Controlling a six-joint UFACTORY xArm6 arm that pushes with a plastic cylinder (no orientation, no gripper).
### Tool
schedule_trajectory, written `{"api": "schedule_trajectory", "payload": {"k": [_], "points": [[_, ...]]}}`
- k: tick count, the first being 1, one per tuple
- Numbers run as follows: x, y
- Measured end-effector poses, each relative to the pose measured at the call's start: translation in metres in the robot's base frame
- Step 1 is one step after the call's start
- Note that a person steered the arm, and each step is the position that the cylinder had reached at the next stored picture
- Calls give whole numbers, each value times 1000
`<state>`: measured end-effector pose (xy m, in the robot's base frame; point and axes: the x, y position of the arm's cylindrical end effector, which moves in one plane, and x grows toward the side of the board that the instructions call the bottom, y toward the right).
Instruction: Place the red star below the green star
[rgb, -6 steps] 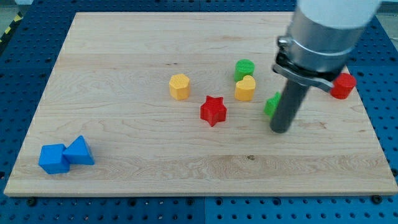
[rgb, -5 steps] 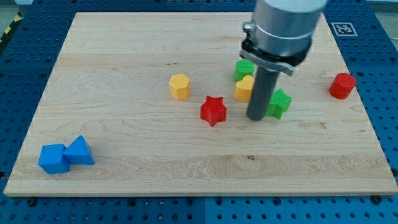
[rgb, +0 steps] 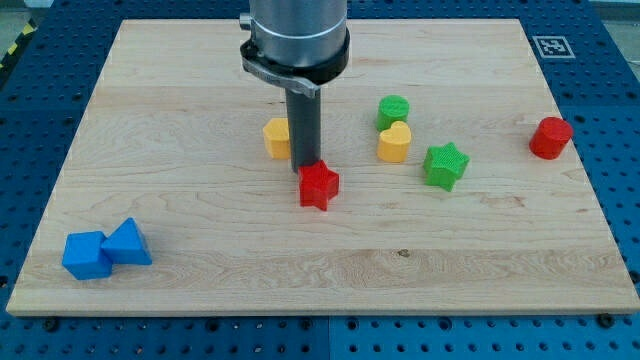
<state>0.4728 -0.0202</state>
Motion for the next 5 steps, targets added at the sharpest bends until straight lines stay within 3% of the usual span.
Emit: {"api": "schedule_trajectory", "payload": {"k": [3, 5], "points": [[70, -14], [84, 13]]}}
